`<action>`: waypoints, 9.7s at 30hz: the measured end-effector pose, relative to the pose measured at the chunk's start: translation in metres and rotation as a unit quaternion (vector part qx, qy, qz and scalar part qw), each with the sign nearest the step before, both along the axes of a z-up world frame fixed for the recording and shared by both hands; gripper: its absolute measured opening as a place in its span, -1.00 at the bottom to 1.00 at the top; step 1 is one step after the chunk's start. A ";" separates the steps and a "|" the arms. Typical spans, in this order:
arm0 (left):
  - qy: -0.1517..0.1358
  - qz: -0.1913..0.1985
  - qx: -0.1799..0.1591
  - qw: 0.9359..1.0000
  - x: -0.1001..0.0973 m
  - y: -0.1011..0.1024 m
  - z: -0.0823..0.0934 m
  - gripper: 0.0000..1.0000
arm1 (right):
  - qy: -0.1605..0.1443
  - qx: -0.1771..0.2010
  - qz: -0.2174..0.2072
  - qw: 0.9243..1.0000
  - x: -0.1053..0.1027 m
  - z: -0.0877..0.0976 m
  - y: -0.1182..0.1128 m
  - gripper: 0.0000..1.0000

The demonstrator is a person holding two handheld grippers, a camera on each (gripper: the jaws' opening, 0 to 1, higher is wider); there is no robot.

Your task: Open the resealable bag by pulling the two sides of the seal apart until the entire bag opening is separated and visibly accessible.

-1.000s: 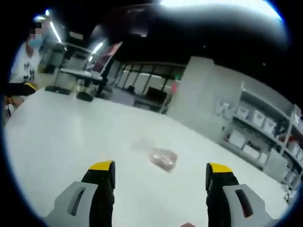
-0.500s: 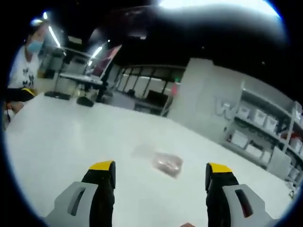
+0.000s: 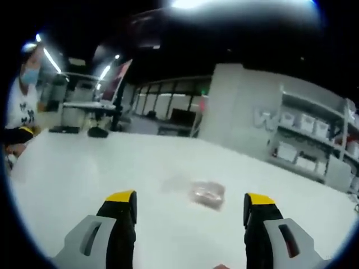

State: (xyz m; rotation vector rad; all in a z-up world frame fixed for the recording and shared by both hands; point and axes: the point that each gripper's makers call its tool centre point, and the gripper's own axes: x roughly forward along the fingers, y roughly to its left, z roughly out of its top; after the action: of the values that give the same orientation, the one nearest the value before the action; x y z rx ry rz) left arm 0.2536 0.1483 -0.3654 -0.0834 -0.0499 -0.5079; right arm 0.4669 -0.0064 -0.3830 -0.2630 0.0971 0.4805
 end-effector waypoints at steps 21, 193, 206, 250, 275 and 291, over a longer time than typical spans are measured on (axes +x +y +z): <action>0.001 -0.002 0.003 1.000 0.002 -0.001 0.000 0.73 | 0.006 0.003 -0.001 1.000 0.013 -0.009 0.012 0.35; 0.013 0.015 -0.011 1.000 0.007 0.017 -0.010 0.73 | -0.039 0.006 -0.054 0.998 0.099 0.040 0.019 -1.00; 0.013 0.016 -0.010 1.000 0.006 0.016 -0.011 0.73 | -0.054 0.034 -0.059 0.996 0.096 0.062 0.006 -1.00; 0.013 0.009 -0.008 1.000 0.003 0.009 -0.010 0.73 | -0.066 0.037 -0.019 0.997 0.065 0.080 0.001 -1.00; 0.017 0.002 -0.004 1.000 0.005 0.006 -0.014 0.73 | -0.070 0.053 -0.007 0.996 0.041 0.081 -0.016 -1.00; 0.018 0.004 -0.004 1.000 0.004 0.008 -0.015 0.73 | -0.066 0.067 0.008 0.996 0.018 0.078 -0.026 -1.00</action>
State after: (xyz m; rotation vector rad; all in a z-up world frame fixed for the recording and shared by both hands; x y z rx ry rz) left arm 0.2577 0.1561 -0.3804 -0.0994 -0.0160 -0.4983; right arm 0.4851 -0.0323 -0.3048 -0.1630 -0.0664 0.4813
